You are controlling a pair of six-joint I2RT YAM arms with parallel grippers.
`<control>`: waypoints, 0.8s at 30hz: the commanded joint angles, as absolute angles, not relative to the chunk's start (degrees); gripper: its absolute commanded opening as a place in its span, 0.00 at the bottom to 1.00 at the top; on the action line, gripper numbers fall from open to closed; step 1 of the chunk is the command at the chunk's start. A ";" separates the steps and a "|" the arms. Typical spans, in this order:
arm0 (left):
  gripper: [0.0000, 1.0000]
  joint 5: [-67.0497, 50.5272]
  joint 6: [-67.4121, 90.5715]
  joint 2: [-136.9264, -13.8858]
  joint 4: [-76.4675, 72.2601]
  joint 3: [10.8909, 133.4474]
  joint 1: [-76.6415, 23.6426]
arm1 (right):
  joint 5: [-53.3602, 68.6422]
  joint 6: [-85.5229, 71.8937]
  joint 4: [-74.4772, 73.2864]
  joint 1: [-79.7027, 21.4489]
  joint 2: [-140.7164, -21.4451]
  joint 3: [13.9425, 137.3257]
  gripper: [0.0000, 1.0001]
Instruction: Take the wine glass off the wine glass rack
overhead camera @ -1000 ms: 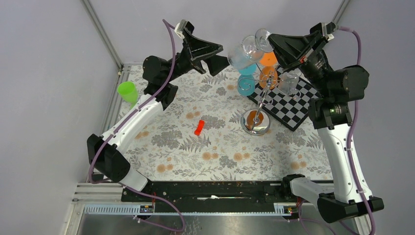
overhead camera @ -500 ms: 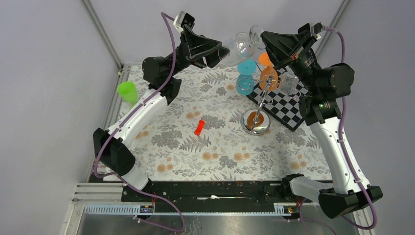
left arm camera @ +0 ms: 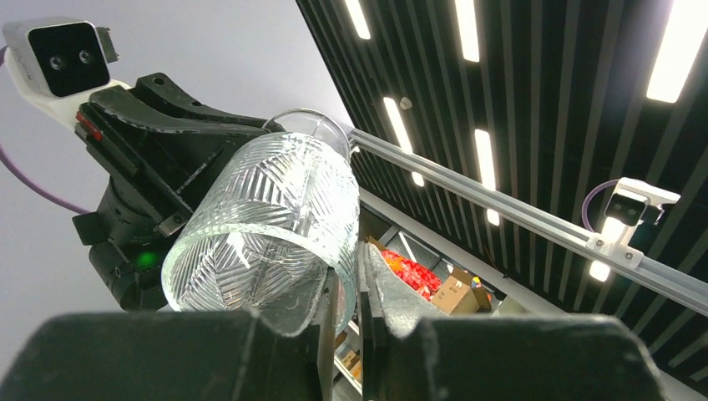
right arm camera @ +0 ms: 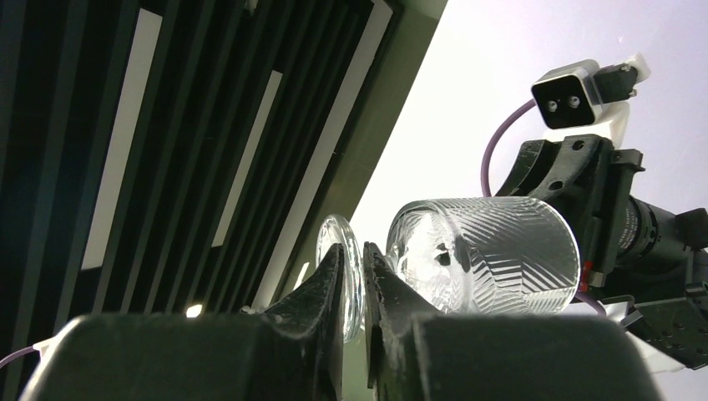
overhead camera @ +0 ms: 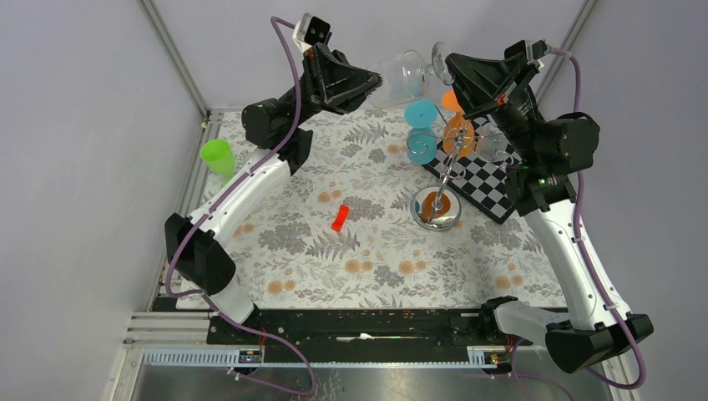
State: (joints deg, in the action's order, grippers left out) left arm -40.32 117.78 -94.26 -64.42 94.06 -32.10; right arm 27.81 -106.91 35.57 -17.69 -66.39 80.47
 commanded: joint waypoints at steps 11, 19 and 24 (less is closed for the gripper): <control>0.00 -38.22 114.42 -91.56 -67.90 96.07 -28.13 | 27.31 -103.80 37.58 -18.11 -66.50 77.18 0.53; 0.00 -39.91 111.10 -88.56 -65.20 91.99 -22.08 | 27.74 -93.43 27.42 -18.02 -64.86 77.53 0.77; 0.00 -44.47 99.15 -83.32 -50.85 86.86 -15.83 | 25.74 -79.43 8.41 -17.93 -62.34 82.19 0.78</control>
State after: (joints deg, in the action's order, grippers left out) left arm -42.33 109.80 -90.35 -58.74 89.06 -20.27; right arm 26.98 -93.10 22.44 -17.85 -65.93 76.73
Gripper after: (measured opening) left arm 0.066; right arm 0.778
